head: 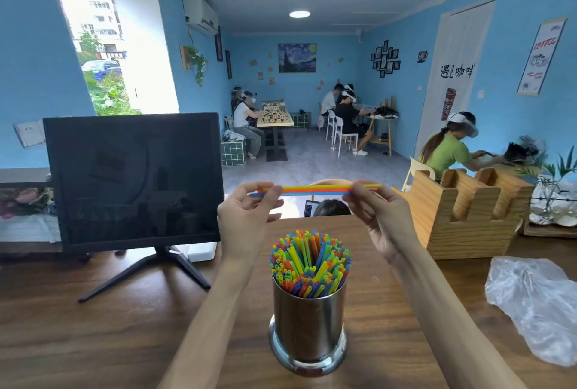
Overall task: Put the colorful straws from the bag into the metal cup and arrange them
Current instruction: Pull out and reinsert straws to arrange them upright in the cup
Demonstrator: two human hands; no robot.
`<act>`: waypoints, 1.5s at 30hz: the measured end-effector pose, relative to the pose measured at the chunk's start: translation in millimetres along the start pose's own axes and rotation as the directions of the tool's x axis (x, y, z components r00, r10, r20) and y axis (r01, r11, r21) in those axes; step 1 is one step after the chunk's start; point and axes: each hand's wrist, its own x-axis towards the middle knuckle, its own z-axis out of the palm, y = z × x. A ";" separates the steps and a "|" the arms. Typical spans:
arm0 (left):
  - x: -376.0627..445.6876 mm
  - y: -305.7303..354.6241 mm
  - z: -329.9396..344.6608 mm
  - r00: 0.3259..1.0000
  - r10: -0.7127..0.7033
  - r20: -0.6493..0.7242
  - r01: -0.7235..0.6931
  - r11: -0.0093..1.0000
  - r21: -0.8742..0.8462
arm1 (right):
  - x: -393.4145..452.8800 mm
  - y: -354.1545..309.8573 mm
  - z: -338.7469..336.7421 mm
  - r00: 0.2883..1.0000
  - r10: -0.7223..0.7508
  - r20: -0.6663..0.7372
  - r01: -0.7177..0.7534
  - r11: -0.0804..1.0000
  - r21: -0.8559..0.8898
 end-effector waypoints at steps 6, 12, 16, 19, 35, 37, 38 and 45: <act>-9.5 -5.1 -4.4 0.924 -0.195 0.330 0.120 0.965 0.235 | 9.8 -13.9 15.7 0.996 -0.081 -0.027 0.083 0.991 0.104; -22.8 -21.2 3.6 0.842 -0.227 0.489 -0.136 0.789 0.600 | 9.4 -11.2 31.6 0.924 -0.354 0.147 0.383 0.828 -0.410; -22.7 -23.2 2.7 0.814 -0.197 0.547 -0.282 0.688 0.668 | -2.1 2.4 29.6 0.866 -0.377 0.329 0.498 0.600 -0.625; -18.9 -23.2 -4.9 0.837 -0.200 0.510 -0.226 0.723 0.653 | -14.3 21.7 22.3 0.881 -0.296 0.369 0.470 0.463 -0.752; -17.4 -35.5 -10.6 0.957 -0.066 0.284 -0.148 0.730 0.667 | 16.0 49.3 -25.5 0.977 0.147 0.156 0.098 0.341 -0.935; -18.0 -36.5 -10.5 0.956 -0.069 0.285 -0.144 0.737 0.660 | 17.3 56.1 -28.6 0.981 0.141 0.130 0.072 0.360 -0.930; -18.5 -36.2 -10.6 0.957 -0.070 0.283 -0.140 0.740 0.657 | 17.4 57.3 -27.9 0.984 0.121 0.127 0.075 0.370 -0.926; -17.4 -26.3 -6.4 0.926 -0.052 0.374 -0.218 0.734 0.643 | 5.5 19.1 7.6 0.949 -0.243 0.199 0.291 0.443 -0.848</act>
